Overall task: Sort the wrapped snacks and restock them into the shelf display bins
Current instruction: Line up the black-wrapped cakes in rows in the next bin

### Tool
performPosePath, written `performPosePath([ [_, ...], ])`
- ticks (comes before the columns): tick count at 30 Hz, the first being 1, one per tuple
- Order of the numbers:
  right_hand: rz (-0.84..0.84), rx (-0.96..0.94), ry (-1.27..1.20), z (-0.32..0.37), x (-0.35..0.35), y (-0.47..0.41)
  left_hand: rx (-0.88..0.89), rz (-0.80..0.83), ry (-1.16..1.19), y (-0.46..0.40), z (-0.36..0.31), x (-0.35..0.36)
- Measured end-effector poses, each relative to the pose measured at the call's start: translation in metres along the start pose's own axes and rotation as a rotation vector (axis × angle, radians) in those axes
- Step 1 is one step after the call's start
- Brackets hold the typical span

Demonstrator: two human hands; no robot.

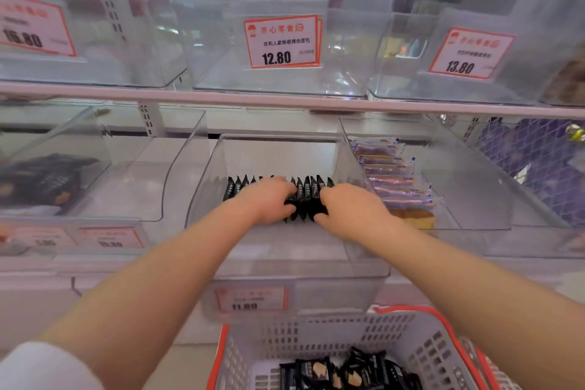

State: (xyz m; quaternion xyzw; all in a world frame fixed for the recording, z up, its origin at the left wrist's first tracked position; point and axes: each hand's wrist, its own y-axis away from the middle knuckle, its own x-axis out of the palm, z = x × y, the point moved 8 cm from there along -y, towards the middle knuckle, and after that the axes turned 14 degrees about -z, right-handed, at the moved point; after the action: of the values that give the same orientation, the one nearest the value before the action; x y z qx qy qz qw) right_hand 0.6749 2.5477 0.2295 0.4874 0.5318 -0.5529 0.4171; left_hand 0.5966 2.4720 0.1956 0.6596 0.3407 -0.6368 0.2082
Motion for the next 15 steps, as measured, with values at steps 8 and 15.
performPosePath([
  [8,-0.343,-0.128,-0.520,-0.007,-0.054,0.123,0.392,-0.494,0.175,0.126,-0.093,-0.090],
  [15,-0.001,-0.054,-0.474,-0.030,0.076,0.184,0.385,-0.141,0.198,0.164,-0.150,0.015],
])
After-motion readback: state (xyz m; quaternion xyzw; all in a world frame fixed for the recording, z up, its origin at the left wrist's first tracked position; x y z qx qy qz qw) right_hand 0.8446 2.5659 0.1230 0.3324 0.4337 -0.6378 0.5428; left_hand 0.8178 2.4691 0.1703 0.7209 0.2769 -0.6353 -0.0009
